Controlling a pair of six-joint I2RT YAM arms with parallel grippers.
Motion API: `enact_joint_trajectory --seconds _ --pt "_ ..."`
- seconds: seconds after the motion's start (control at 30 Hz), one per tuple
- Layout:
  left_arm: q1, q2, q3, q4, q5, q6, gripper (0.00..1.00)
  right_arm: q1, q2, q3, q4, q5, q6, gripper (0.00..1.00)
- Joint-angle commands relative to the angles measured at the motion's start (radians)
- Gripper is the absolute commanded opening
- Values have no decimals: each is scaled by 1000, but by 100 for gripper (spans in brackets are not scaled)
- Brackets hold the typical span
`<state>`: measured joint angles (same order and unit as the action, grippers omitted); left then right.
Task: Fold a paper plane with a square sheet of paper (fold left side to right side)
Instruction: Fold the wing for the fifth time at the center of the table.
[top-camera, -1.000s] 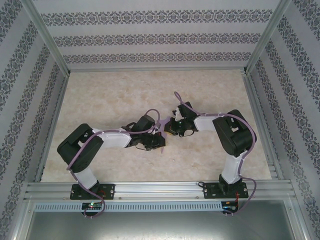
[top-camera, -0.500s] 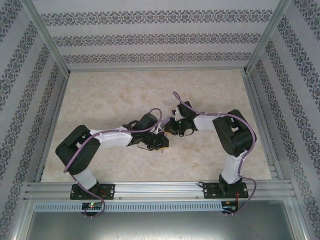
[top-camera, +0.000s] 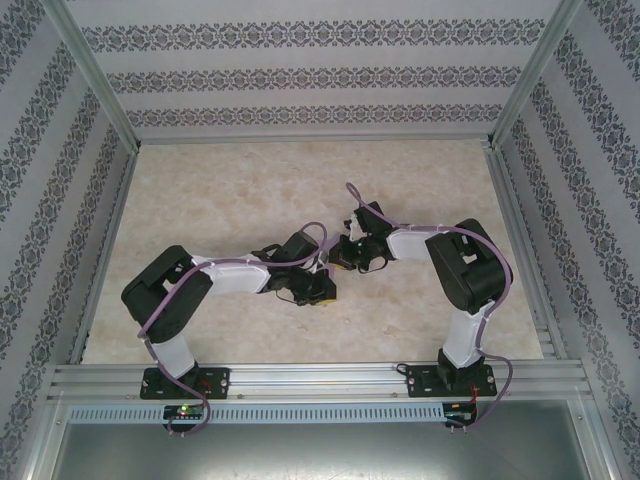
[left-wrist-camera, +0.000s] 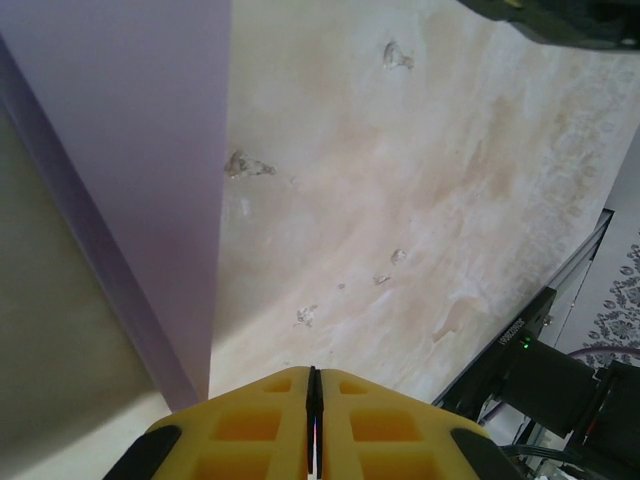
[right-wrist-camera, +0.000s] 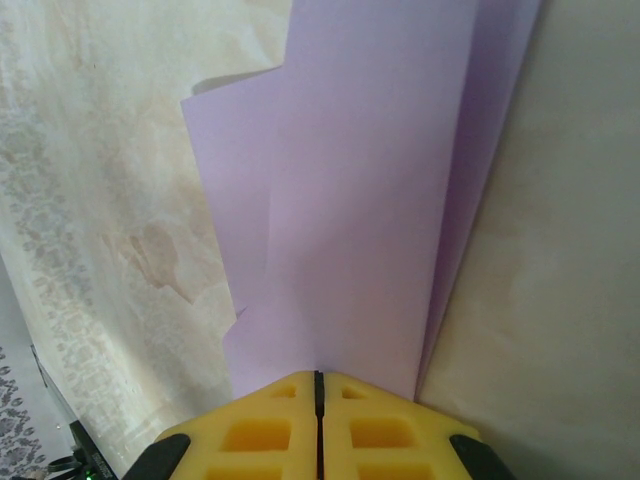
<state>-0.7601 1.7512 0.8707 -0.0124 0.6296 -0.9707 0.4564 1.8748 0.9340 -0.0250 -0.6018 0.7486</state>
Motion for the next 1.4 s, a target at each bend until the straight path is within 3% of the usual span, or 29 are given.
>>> enact_joint_trajectory --seconds 0.0,1.37 --pt "-12 20 16 -10 -10 -2 12 10 29 1 -76 57 -30 7" --pt "-13 -1 -52 -21 -66 9 9 7 44 35 -189 107 -91 7"
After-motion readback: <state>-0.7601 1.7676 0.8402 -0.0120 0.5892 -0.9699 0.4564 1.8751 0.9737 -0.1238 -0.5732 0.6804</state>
